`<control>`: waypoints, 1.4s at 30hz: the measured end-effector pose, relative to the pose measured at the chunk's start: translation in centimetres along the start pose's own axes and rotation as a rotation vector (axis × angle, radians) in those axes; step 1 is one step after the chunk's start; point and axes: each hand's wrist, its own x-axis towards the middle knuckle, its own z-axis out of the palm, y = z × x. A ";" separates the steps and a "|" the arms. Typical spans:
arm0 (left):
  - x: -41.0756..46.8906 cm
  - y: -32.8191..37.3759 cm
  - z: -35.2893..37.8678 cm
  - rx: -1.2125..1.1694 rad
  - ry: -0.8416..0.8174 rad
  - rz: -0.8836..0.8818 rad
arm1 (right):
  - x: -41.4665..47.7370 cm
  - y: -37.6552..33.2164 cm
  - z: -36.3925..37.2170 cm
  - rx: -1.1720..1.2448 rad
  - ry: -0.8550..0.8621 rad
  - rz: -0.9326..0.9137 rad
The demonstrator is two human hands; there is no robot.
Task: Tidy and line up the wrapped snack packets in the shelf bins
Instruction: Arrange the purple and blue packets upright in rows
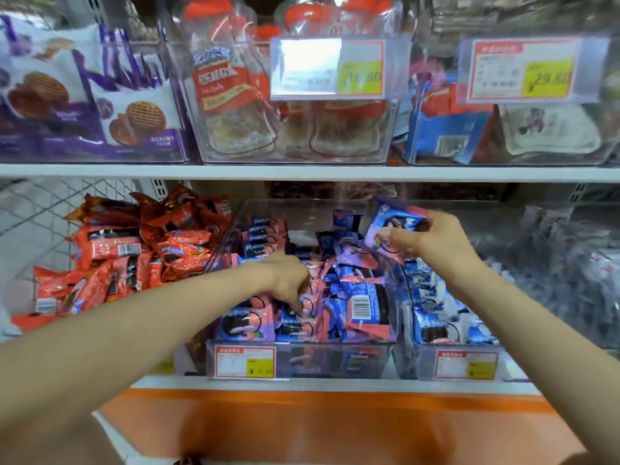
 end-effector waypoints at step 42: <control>-2.4 0.1 0.6 -0.070 0.056 0.036 | -1.5 -1.3 0.1 -0.039 -0.051 -0.028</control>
